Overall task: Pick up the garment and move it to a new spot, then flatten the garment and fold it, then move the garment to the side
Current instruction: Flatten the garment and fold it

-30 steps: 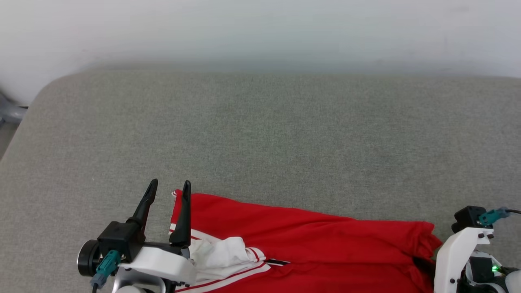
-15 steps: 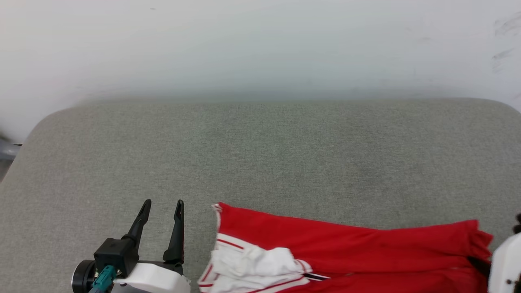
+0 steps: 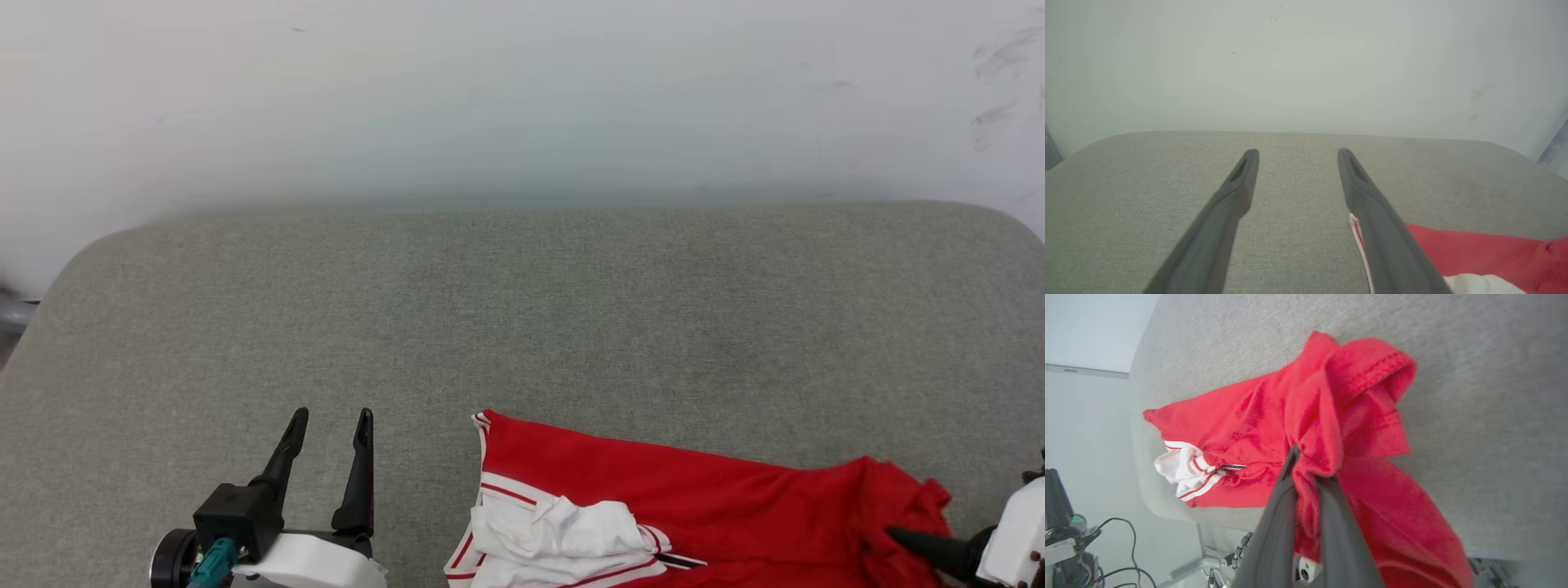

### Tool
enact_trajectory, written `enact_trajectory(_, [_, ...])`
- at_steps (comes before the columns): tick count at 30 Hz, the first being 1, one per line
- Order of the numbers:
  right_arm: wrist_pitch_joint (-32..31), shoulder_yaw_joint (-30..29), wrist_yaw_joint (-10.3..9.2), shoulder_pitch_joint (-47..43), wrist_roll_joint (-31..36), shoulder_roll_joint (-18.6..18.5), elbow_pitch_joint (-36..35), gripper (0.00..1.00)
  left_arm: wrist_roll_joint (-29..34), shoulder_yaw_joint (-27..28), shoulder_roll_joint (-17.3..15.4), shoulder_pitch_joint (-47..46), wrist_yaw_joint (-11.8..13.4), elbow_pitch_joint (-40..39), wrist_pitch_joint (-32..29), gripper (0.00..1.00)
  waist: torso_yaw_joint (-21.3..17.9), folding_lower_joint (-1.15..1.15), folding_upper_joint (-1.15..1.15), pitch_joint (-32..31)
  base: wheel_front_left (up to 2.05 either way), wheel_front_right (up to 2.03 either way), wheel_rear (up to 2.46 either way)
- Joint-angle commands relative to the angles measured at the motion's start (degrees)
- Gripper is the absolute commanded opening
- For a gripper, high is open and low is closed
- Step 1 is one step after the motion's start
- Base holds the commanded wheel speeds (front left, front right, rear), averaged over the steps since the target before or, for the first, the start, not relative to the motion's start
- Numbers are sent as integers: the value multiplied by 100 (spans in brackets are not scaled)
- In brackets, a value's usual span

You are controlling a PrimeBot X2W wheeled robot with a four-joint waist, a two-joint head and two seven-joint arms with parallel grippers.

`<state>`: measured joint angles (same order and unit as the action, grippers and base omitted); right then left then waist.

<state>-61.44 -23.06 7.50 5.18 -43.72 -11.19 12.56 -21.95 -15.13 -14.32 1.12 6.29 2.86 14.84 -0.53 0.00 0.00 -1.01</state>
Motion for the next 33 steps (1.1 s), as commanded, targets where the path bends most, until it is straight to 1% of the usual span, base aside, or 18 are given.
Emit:
enact_trajectory(1, [-383,-163,-2,54,-253,316,-78,0,-37,-16,1,32,14,-18,3,100,49,0,0,-16,0,0,0])
enact_trajectory(2, [-544,-261,-2,96,-410,468,-112,0,-34,-11,-3,37,25,-21,4,100,64,0,0,-20,0,0,0])
enact_trajectory(3, [-544,-261,-2,96,-410,468,-112,0,-34,-11,-3,37,25,-21,4,100,64,0,0,-20,0,0,0])
enact_trajectory(5, [-886,-447,-2,192,-806,674,-121,0,-46,-7,-2,46,20,-24,4,100,102,0,0,-23,0,0,0])
enact_trajectory(8, [-1278,-566,-2,331,-1351,827,-14,0,-60,-25,-8,23,4,-15,-1,100,177,0,0,-15,0,0,0])
enact_trajectory(9, [-1346,-548,-2,405,-1606,839,84,0,-61,-32,-10,0,0,-12,-4,100,208,0,0,-8,0,0,0])
enact_trajectory(11, [-1331,-298,-2,509,-2117,853,347,0,-72,-46,2,-54,-10,-1,-8,100,284,0,0,8,0,0,0])
enact_trajectory(14, [-1100,186,-2,649,-2739,830,608,0,-81,-65,12,-100,-11,15,-10,100,391,0,0,40,0,0,0])
enact_trajectory(17, [-757,803,-2,774,-3229,837,735,0,-86,-80,30,-149,-13,22,-8,100,508,0,0,121,0,0,0])
enact_trajectory(21, [-194,1675,-2,899,-3694,836,780,0,-78,-102,62,-225,-16,42,0,100,673,0,0,276,0,0,0])
enact_trajectory(25, [385,2436,-2,993,-3826,834,723,0,-64,-131,124,-338,-44,55,12,100,829,0,0,465,0,0,0])
enact_trajectory(30, [1066,3107,-2,1029,-3638,834,736,0,-39,-129,200,-466,-58,102,28,100,940,0,0,681,0,0,0])
enact_trajectory(32, [1276,3303,-2,1038,-3424,833,813,0,-32,-121,235,-510,-58,130,31,100,952,0,0,745,0,0,0])
enact_trajectory(33, [1380,3386,-2,1056,-3311,833,829,22,-31,-116,254,-532,-63,145,34,100,952,0,0,774,0,0,0])
